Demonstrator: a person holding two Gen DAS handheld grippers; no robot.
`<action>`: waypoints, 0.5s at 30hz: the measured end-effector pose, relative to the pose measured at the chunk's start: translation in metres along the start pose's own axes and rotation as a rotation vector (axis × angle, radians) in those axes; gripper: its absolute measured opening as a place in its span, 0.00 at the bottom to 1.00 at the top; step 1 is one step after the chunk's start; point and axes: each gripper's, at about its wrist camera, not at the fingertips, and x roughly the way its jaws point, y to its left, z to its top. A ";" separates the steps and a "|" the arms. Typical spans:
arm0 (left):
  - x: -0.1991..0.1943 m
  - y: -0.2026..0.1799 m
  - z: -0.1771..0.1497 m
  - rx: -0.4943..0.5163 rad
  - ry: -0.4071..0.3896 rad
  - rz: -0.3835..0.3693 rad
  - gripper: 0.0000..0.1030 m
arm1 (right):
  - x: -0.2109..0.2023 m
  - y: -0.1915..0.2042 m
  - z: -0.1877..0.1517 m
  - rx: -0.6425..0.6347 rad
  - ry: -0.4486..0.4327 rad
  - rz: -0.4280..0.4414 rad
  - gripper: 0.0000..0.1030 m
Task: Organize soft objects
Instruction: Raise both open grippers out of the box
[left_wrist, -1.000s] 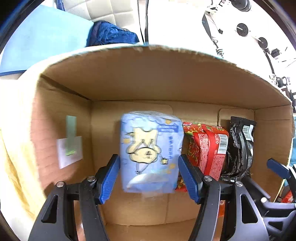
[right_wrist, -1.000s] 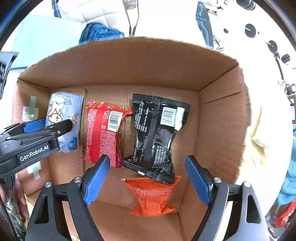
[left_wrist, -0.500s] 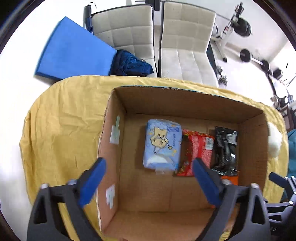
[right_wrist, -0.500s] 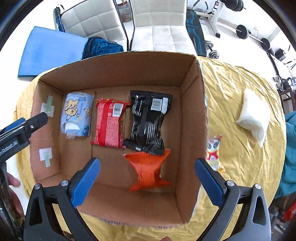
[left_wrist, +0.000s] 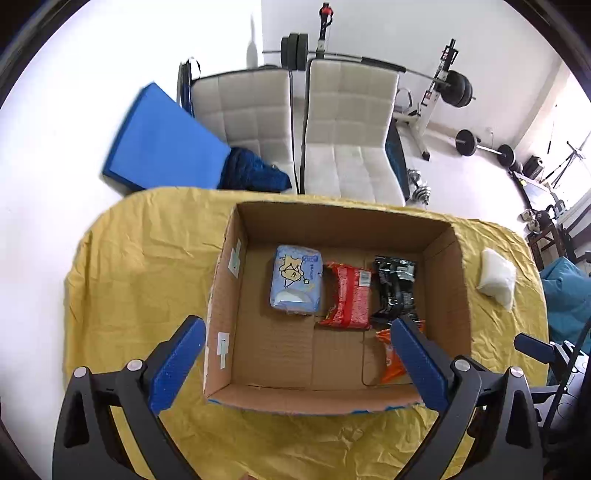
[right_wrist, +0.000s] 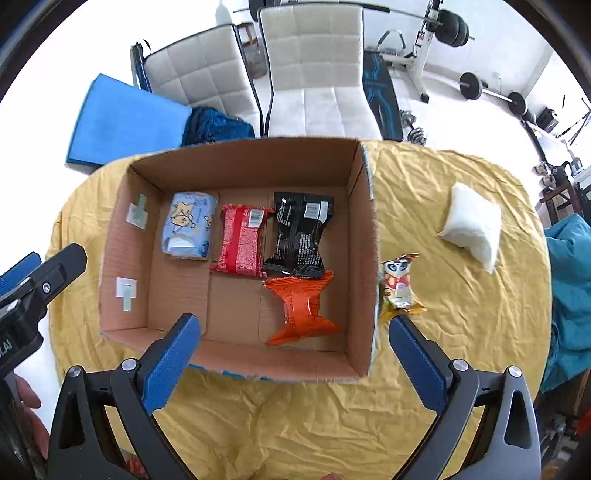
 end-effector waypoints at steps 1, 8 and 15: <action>-0.008 -0.002 -0.001 0.006 -0.013 -0.001 1.00 | -0.006 0.000 -0.002 -0.002 -0.006 0.002 1.00; -0.055 -0.008 -0.017 0.001 -0.070 -0.018 1.00 | -0.056 0.002 -0.024 -0.016 -0.062 0.033 1.00; -0.084 -0.012 -0.030 -0.006 -0.103 -0.033 1.00 | -0.089 0.000 -0.040 -0.026 -0.092 0.077 1.00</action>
